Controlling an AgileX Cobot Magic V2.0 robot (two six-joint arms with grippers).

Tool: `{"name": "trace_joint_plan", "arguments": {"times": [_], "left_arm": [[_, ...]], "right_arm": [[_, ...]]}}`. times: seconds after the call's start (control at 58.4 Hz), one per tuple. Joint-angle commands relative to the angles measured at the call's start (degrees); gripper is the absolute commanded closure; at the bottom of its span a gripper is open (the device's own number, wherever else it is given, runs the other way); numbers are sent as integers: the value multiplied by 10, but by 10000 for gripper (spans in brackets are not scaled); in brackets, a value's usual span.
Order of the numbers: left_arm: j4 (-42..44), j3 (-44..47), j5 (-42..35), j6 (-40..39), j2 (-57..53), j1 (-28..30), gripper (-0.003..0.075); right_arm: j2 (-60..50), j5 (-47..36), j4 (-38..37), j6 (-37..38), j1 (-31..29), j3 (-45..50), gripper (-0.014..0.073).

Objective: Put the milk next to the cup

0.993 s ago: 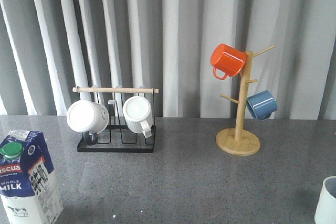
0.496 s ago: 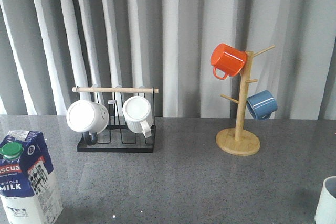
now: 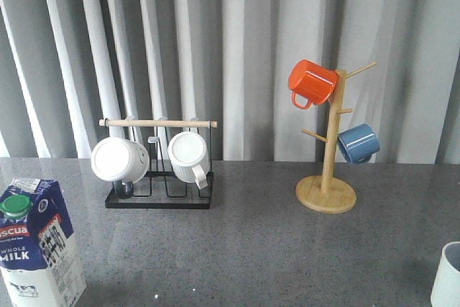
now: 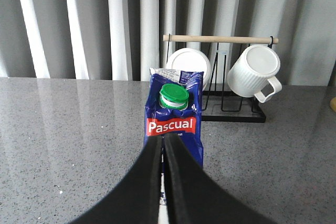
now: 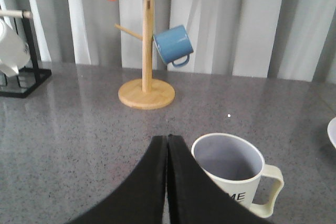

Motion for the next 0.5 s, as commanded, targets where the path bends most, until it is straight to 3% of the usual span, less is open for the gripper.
{"name": "trace_joint_plan", "arguments": {"times": [0.0,0.291,0.479], "left_arm": [[-6,-25,-59,-7,33,-3,727],[-7,-25,-104,-8,55,-3,727],[-6,-25,-127,-7,55,-3,727]], "right_arm": [[33,-73,-4,-3,0,-22,599],[66,-100,-3,-8,0,-22,592],[76,-66,-30,-8,-2,-22,487]]}}
